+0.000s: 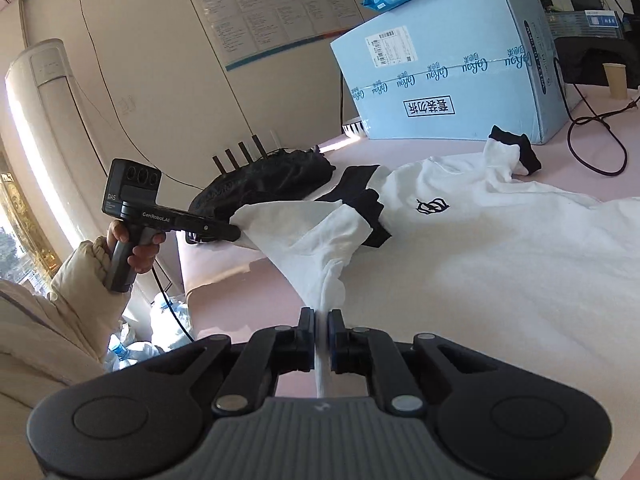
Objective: Fold clothes
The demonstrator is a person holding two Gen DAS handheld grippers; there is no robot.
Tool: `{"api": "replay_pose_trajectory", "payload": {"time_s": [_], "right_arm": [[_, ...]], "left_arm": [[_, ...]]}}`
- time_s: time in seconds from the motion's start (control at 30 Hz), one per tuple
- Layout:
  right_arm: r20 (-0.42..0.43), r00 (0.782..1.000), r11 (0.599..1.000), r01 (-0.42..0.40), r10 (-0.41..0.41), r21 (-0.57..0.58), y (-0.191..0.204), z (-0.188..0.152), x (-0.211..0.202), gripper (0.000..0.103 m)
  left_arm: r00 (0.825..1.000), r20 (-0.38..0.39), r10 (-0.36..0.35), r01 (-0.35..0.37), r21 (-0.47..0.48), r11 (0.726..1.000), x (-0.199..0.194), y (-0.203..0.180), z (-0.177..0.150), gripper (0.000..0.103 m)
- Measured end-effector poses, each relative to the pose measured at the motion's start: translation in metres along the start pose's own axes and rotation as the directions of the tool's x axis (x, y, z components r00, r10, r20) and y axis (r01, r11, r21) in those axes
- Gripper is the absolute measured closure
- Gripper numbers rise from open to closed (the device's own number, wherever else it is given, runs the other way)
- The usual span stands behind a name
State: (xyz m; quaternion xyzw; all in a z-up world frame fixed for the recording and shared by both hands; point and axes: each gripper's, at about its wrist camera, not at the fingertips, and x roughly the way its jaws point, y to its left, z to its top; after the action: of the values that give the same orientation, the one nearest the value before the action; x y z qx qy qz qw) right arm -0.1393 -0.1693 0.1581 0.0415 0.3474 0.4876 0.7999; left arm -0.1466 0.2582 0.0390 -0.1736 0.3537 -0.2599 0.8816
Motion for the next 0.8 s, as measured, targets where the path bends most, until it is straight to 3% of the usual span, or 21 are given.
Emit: {"api": "replay_pose_trajectory", "payload": {"time_s": [0.1,0.2,0.27,0.33,0.4,0.5,0.57,0.6,0.63,0.67,0.7,0.73,0.8], "right_arm": [[-0.054,0.999,1.0,0.005,-0.004,0.019,-0.006,-0.011,0.003,0.096],[-0.022,1.0,1.0,0.021,-0.021,-0.02,0.002,-0.009,-0.002,0.082],[0.026,0.999,0.997,0.043,-0.041,-0.065,0.012,-0.006,-0.005,0.042],[0.074,0.995,0.991,0.082,-0.074,-0.11,0.021,-0.004,-0.002,0.027],[0.104,0.99,0.982,0.115,-0.1,-0.149,0.029,0.0,0.005,0.028],[0.09,0.989,0.976,0.132,-0.118,-0.174,0.036,0.008,0.028,0.034],[0.05,0.992,0.983,0.125,-0.12,-0.136,0.032,0.012,0.045,0.051],[0.04,0.992,0.985,0.124,-0.12,-0.12,0.03,0.012,0.051,0.054],[0.033,0.992,0.987,0.124,-0.121,-0.105,0.027,0.013,0.055,0.066],[0.026,0.992,0.988,0.127,-0.126,-0.089,0.025,0.012,0.059,0.082],[0.019,0.991,0.989,0.132,-0.131,-0.074,0.023,0.011,0.062,0.089],[0.017,0.991,0.989,0.134,-0.133,-0.062,0.02,0.011,0.063,0.092],[0.027,0.994,0.994,0.103,-0.102,-0.043,0.017,0.011,0.059,0.095]], "left_arm": [[1.0,-0.003,0.024,-0.024,-0.09,0.996,-0.006,0.023,-0.017,0.095],[0.997,0.071,-0.022,0.027,-0.072,0.997,-0.016,0.018,-0.015,0.088],[0.993,0.111,-0.05,0.053,-0.018,0.998,-0.018,0.005,-0.007,0.073],[0.988,0.133,-0.084,0.078,0.045,0.996,-0.015,-0.012,0.002,0.047],[0.99,0.127,-0.066,0.051,0.118,0.992,0.0,-0.028,0.013,0.035],[0.995,0.095,-0.018,0.005,0.139,0.99,0.026,-0.033,0.025,0.033],[0.998,0.069,-0.014,0.007,0.109,0.994,0.04,-0.027,0.03,0.035],[0.998,0.054,-0.026,0.021,0.086,0.996,0.046,-0.023,0.031,0.035],[0.998,0.055,-0.026,0.021,0.079,0.997,0.047,-0.021,0.029,0.038],[0.998,0.059,-0.023,0.018,0.076,0.997,0.046,-0.02,0.027,0.042],[0.998,0.063,-0.02,0.015,0.072,0.997,0.045,-0.019,0.025,0.055],[0.998,0.064,-0.023,0.019,0.051,0.999,0.042,-0.016,0.023,0.075],[0.997,0.071,-0.027,0.027,0.01,1.0,0.034,-0.009,0.02,0.09]]}}
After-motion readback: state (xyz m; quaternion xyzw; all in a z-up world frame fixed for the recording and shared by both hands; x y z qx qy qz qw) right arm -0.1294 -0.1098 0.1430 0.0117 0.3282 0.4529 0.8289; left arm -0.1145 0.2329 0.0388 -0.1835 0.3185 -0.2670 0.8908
